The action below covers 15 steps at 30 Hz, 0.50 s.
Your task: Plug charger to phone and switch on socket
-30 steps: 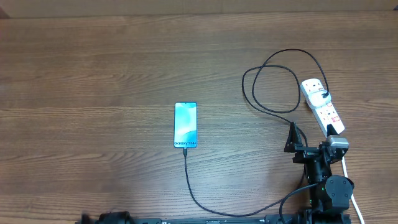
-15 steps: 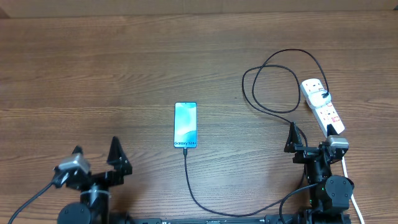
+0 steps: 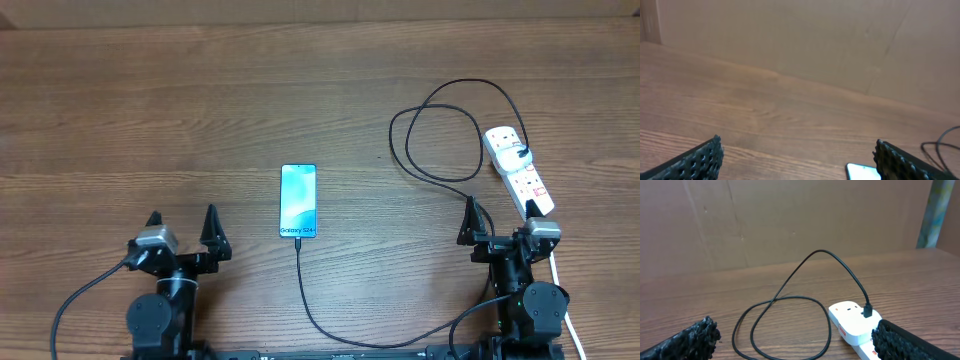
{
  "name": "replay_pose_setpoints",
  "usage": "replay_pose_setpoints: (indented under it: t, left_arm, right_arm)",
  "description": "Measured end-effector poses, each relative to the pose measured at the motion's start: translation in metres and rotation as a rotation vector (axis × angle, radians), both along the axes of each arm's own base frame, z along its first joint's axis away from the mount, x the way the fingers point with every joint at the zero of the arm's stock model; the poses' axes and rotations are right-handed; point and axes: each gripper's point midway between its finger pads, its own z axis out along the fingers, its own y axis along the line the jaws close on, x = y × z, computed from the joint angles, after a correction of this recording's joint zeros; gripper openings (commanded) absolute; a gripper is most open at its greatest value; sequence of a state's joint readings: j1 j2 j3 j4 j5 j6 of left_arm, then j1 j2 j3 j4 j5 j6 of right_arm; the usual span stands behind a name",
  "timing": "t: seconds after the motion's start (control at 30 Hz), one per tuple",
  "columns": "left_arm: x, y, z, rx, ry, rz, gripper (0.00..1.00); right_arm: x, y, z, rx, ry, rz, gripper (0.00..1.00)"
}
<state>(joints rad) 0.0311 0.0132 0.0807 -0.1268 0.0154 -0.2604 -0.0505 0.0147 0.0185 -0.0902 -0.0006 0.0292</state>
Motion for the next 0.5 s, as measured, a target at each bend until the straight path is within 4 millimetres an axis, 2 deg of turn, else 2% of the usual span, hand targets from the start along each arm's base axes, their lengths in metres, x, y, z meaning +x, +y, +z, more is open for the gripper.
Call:
replay_pose_setpoints:
  t: [0.27, 0.33, 0.5]
  left_arm:
    - [0.005, -0.006, -0.013, 0.068, -0.017, -0.027, 1.0]
    - [0.005, -0.006, -0.023, 0.093, 0.023, -0.027, 1.0]
    - [0.005, -0.006, -0.023, 0.143, 0.024, -0.03, 1.0]
  right_arm:
    - [0.0, 0.0, 0.0, 0.0, 0.0, 0.0, 1.0]
    - [0.0, 0.0, 0.0, 0.0, 0.0, -0.001, 1.0]
    - [0.0, 0.0, 0.0, 0.0, 0.0, 0.0, 1.0]
